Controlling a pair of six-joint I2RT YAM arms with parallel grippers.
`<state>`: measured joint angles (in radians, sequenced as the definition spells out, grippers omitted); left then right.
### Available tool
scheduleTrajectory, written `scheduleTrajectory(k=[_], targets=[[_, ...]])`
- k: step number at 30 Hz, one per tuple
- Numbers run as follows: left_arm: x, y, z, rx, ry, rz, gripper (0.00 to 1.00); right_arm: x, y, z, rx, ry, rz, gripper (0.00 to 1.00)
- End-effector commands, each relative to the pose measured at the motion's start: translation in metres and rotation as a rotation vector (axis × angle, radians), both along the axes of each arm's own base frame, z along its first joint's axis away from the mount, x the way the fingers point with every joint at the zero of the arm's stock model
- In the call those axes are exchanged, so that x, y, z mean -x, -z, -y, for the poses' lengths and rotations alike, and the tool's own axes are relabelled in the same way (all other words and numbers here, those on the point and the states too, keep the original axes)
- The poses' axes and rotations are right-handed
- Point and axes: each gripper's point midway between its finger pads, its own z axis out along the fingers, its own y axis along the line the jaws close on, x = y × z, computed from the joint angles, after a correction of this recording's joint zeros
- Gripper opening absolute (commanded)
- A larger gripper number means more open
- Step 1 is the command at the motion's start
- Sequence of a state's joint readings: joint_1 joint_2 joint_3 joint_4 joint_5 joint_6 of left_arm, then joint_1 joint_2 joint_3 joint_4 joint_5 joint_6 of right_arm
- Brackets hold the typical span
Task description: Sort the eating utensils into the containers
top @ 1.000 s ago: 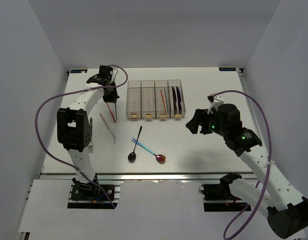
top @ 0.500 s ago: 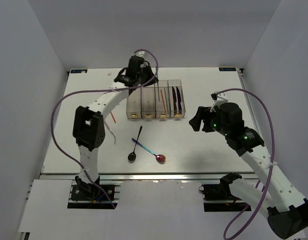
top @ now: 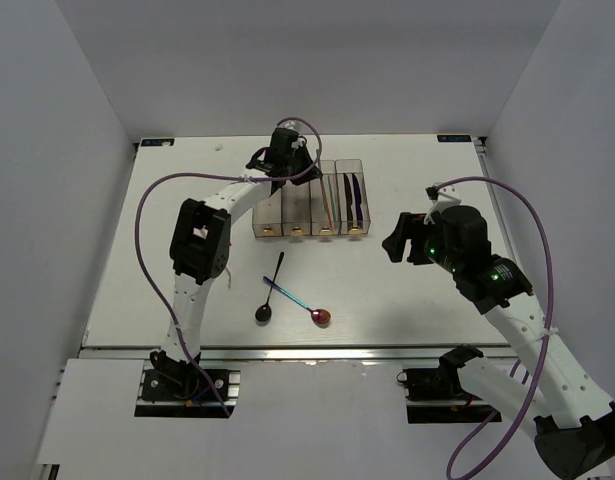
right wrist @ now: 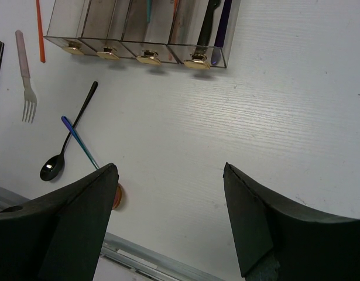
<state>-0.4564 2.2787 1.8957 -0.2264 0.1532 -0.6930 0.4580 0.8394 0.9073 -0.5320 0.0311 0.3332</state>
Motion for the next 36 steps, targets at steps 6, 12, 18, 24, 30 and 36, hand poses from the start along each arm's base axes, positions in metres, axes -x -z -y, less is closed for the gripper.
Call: scheduleTrajectory(k=[6,12,18,24,30,36], targets=[[0.018,-0.055,0.011,0.091,0.077,0.076,0.44,-0.004,-0.023,0.001,-0.023,0.011,0.051,0.78],[0.022,-0.11,-0.037,-0.075,-0.056,0.158,0.87,-0.005,-0.028,-0.003,-0.034,0.002,0.061,0.78],[0.039,-0.133,-0.228,-0.343,-0.631,0.041,0.98,-0.007,-0.023,-0.007,-0.038,-0.017,0.047,0.78],[0.078,-0.06,-0.332,-0.489,-0.777,-0.211,0.94,-0.005,-0.017,-0.014,-0.051,-0.049,0.034,0.78],[0.097,0.007,-0.319,-0.527,-0.638,-0.357,0.76,-0.004,-0.016,-0.015,-0.057,-0.061,0.031,0.78],[0.1,0.035,-0.308,-0.501,-0.573,-0.401,0.76,-0.002,-0.015,-0.019,-0.062,-0.081,0.03,0.78]])
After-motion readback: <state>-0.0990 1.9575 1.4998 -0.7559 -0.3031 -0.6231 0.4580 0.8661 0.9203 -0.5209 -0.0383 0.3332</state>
